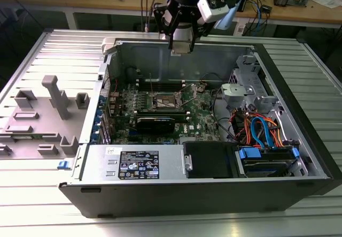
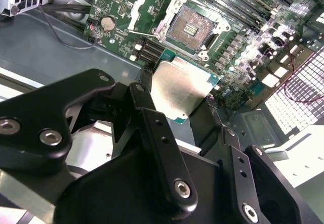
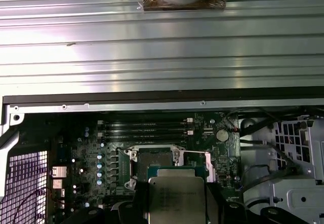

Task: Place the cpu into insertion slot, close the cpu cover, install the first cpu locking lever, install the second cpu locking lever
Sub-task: 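Place the cpu into insertion slot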

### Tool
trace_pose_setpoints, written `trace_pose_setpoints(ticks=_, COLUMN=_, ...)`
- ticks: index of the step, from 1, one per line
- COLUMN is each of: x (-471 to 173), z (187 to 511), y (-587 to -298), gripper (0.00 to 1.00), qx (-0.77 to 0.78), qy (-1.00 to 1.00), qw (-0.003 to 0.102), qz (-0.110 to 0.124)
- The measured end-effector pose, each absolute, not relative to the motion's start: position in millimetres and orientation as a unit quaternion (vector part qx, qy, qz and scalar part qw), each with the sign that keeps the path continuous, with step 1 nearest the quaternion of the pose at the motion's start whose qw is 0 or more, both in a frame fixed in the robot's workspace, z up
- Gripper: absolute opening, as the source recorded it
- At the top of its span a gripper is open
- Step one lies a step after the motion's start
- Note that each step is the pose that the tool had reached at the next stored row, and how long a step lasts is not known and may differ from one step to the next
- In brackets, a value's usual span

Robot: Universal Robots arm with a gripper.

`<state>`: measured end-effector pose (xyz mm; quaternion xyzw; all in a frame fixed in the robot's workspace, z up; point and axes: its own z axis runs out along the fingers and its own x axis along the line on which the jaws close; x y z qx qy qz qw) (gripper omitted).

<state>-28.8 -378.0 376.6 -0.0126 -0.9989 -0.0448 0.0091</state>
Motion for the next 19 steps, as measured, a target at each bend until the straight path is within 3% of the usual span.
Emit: trace_pose_setpoints(ticks=19, x=-29, z=376, y=-395, gripper=0.54, qx=-0.013, qy=-0.999, qw=0.009, qz=-0.045)
